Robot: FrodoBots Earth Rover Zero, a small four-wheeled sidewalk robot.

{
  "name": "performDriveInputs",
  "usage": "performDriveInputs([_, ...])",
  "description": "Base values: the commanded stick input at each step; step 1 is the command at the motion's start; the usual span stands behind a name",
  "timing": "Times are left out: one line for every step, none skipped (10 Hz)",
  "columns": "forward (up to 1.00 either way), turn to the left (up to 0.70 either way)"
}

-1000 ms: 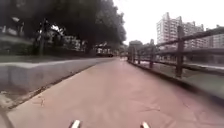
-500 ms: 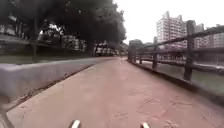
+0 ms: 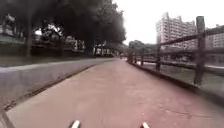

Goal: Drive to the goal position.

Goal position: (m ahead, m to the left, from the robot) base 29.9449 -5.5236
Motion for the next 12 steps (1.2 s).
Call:
performDriveInputs([0.7,0.0])
performDriveInputs([0.7,0.0])
performDriveInputs([0.7,0.0])
performDriveInputs([0.7,0.0])
performDriveInputs([0.7,0.0])
performDriveInputs([0.7,0.0])
performDriveInputs([0.7,0.0])
performDriveInputs([0.7,0.0])
performDriveInputs([0.7,0.0])
performDriveInputs([0.7,0.0])
performDriveInputs([0.7,0.0])
performDriveInputs([0.7,0.0])
